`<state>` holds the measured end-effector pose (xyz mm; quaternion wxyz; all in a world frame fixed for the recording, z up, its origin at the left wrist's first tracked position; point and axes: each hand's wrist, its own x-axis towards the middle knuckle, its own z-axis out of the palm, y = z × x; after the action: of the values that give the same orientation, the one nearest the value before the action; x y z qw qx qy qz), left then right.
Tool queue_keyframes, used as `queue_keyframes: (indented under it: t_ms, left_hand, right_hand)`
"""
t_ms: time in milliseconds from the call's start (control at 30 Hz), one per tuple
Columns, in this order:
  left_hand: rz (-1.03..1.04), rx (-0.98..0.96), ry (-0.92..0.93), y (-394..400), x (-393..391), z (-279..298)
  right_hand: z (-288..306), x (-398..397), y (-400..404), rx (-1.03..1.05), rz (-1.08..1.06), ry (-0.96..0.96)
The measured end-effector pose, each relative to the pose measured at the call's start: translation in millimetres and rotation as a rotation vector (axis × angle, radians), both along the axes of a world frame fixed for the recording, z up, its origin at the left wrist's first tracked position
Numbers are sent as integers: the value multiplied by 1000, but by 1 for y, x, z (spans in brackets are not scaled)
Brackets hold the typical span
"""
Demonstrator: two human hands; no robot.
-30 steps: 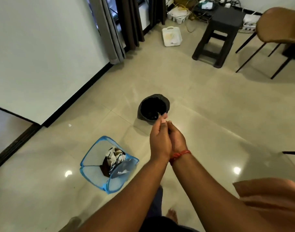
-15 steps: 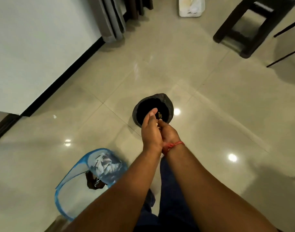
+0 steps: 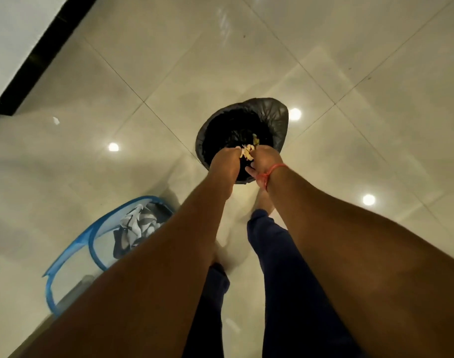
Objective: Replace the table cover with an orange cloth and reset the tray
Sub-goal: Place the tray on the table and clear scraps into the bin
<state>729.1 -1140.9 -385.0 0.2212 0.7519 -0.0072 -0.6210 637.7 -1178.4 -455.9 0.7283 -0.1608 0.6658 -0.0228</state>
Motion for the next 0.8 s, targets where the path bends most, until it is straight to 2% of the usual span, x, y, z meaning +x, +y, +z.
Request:
queue_keyframes:
  t_ms: [167, 367, 567, 667, 800]
  left_hand:
    - [-181, 11, -83, 24, 6, 21]
    - [-505, -34, -221, 66, -5, 89]
    - [-825, -294, -244, 115, -18, 169]
    - [-1055, -431, -233, 155, -27, 198]
    - [-1542, -576, -340, 218, -57, 213]
  right_hand:
    - [20, -23, 23, -102, 92, 111]
    - [67, -56, 86, -202, 123, 144]
    - [204, -67, 143, -434, 75, 173]
    - [259, -83, 204, -536, 9, 241]
    - [307, -116, 318, -647, 10, 453]
